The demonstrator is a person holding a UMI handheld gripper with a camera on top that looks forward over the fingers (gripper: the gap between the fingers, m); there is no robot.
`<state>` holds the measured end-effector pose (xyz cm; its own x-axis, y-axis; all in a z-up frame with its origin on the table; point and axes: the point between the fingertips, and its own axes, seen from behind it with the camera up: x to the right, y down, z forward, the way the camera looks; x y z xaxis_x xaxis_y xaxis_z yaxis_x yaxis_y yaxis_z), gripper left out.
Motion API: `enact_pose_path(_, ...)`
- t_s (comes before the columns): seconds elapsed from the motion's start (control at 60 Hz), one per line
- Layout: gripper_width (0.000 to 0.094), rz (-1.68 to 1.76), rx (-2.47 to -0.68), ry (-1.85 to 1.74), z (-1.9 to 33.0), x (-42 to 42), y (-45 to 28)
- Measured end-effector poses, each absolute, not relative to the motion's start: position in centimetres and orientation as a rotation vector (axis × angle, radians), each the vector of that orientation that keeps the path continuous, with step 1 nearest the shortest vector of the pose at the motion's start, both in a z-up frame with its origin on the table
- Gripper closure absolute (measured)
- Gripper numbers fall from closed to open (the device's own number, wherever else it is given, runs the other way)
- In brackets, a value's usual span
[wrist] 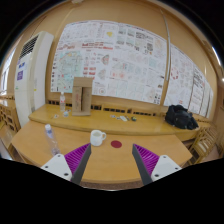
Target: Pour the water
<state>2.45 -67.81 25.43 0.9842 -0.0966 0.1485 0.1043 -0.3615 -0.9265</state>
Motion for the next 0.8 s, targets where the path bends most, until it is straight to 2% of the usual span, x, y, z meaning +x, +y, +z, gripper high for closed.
enact_pose_path(0.017,0.0087,-0.213,-1.949,0.000,26.3,2.0,-68.2)
enact_pose_path(0.05,0.0087,-0.219,-1.965,0.005,25.5,1.9,-68.5)
enact_pose_path(0.15,0.0088,-0.233,-2.012,0.019,21.5,1.2,-69.8)
enact_pose_path(0.333,0.0089,-0.214,-2.129,0.035,9.3,-4.9,-71.4)
enact_pose_path(0.467,0.0094,-0.118,-2.172,0.000,3.8,-13.3,-69.8)
enact_pose_path(0.617,0.0097,-0.015,-2.118,-0.061,1.9,-22.4,-63.7)
enact_pose_path(0.8,0.0099,0.033,-1.993,-0.063,2.4,-28.5,-53.5)
